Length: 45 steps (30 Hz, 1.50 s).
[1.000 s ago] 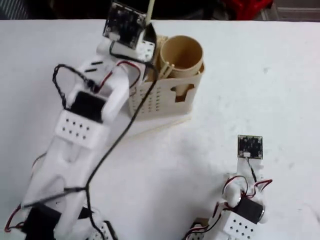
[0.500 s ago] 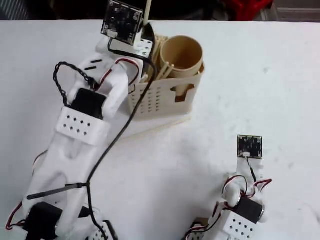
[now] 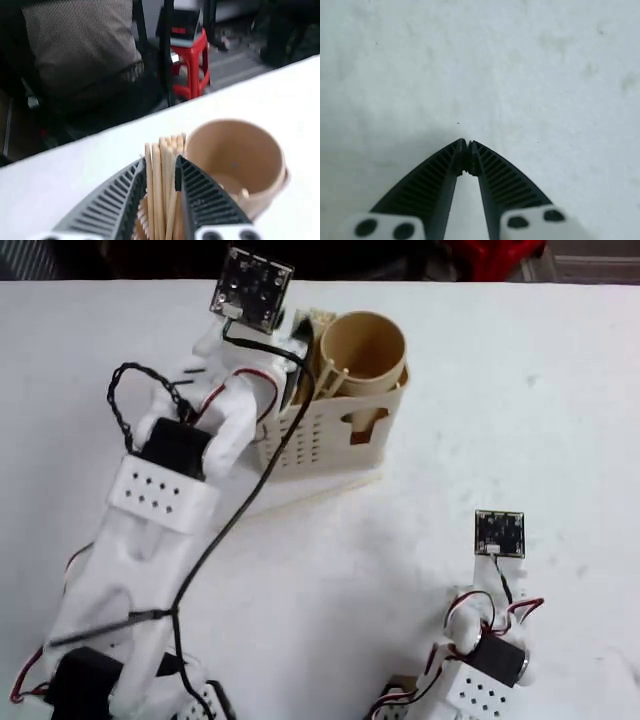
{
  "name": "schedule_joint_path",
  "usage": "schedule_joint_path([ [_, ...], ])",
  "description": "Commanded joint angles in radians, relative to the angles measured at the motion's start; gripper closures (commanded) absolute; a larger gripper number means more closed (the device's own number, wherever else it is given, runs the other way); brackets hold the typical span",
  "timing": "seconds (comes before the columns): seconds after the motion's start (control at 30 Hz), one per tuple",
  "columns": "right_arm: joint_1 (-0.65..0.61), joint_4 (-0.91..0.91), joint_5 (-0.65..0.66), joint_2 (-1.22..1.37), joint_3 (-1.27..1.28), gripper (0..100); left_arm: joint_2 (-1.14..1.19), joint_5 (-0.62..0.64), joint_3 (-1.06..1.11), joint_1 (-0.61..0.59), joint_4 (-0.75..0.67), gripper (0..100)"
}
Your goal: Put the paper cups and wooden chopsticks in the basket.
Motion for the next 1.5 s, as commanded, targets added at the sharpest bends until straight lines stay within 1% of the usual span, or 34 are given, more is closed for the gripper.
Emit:
schedule_joint_path([
  [0.0, 0.004, 0.002, -0.006, -0.018, 0.009, 98.1, -0.17, -0.071, -0.044, 0.056, 0.216, 88],
  [0.07, 0.004, 0.002, -0.006, -0.018, 0.009, 98.1, -0.272, -0.129, -0.038, 0.091, 0.276, 88],
  [0.2, 0.004, 0.002, -0.006, -0.018, 0.009, 98.1, -0.426, -0.199, 0.006, 0.183, 0.377, 88],
  [0.3, 0.004, 0.002, -0.006, -0.018, 0.009, 98.1, -0.45, -0.247, 0.095, 0.243, 0.431, 88],
  [0.4, 0.004, 0.002, -0.006, -0.018, 0.009, 98.1, -0.412, -0.368, 0.219, 0.269, 0.446, 88],
  [0.47, 0.004, 0.002, -0.006, -0.018, 0.009, 98.1, -0.375, -0.402, 0.313, 0.269, 0.416, 88],
  [0.57, 0.004, 0.002, -0.006, -0.018, 0.009, 98.1, -0.309, -0.423, 0.457, 0.259, 0.285, 88],
  [0.67, 0.004, 0.002, -0.006, -0.018, 0.009, 98.1, -0.188, -0.497, 0.534, 0.255, 0.187, 88],
  [0.8, 0.004, 0.002, -0.006, -0.018, 0.009, 98.1, 0.071, -0.528, 0.497, 0.223, 0.095, 88],
  [0.93, 0.005, 0.002, -0.006, -0.018, 0.009, 98.1, 0.357, -0.583, 0.318, 0.163, 0.091, 88],
  [1.03, 0.004, 0.002, -0.006, -0.018, 0.009, 98.1, 0.512, -0.594, 0.204, 0.122, 0.092, 88],
  [1.13, 0.004, 0.002, -0.006, -0.018, 0.009, 98.1, 0.584, -0.594, 0.15, 0.101, 0.104, 88],
  [1.47, 0.004, 0.002, -0.006, -0.018, 0.009, 98.1, 0.673, -0.586, 0.135, 0.097, 0.124, 88],
])
